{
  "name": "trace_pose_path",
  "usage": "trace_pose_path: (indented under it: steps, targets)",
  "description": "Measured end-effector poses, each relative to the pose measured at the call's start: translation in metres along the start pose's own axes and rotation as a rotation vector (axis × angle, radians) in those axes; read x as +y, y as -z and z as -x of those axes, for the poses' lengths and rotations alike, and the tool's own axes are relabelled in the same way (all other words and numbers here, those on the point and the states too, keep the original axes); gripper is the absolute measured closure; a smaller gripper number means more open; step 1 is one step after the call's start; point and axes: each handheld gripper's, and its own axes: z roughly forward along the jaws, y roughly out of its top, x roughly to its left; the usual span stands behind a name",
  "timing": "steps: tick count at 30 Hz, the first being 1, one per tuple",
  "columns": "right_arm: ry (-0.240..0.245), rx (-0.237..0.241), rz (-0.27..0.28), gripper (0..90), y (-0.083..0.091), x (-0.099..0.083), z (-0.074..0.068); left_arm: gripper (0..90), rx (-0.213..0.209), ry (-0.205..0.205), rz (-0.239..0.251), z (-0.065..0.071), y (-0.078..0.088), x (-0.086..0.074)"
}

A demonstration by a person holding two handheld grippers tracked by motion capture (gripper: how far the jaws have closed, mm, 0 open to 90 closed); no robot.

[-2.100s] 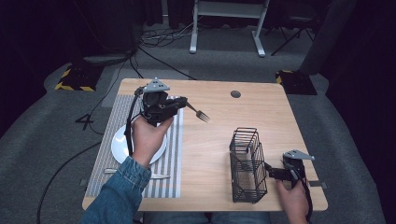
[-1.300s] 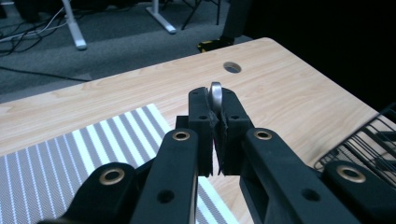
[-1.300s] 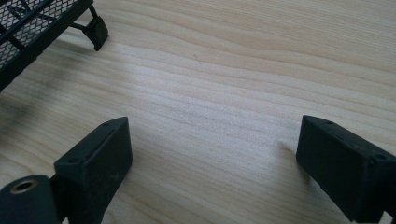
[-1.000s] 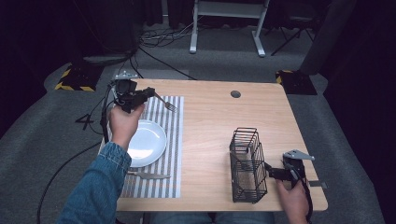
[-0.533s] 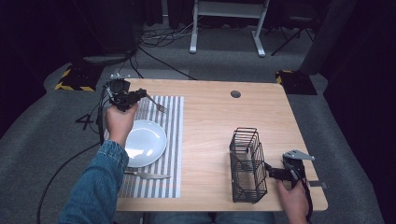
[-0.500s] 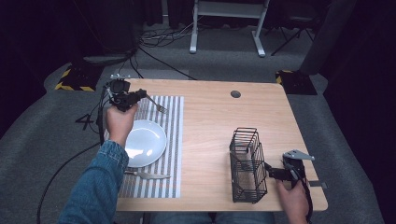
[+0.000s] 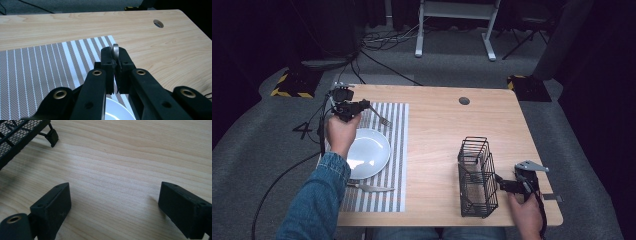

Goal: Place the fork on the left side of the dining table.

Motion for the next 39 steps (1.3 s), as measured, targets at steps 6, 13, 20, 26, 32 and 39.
trace_pose_path:
  steps: [6,13,20,26,32,39]
  targets:
    - [0.0,0.0,0.0,11.0,0.0,0.0,0.0,86.5,-0.002,0.002,-0.003,0.001,-0.003,-0.001]
    - [0.001,0.0,0.0,11.1,0.0,0.0,0.0,86.4,0.015,-0.003,-0.015,0.0,-0.006,-0.002]
    - [0.0,0.0,0.0,11.2,0.0,0.0,0.0,86.4,0.008,0.013,-0.006,-0.004,-0.007,-0.004]
    - [0.0,0.001,0.0,11.3,0.0,0.0,0.0,83.1,0.031,0.016,-0.009,-0.009,-0.007,-0.004]
    - [0.0,0.001,0.001,11.5,0.0,0.0,0.0,72.2,0.071,0.034,0.0,-0.019,-0.008,-0.007]
    - [0.001,0.001,0.001,11.4,0.0,0.0,0.0,63.6,0.091,0.067,-0.017,-0.033,-0.011,-0.011]
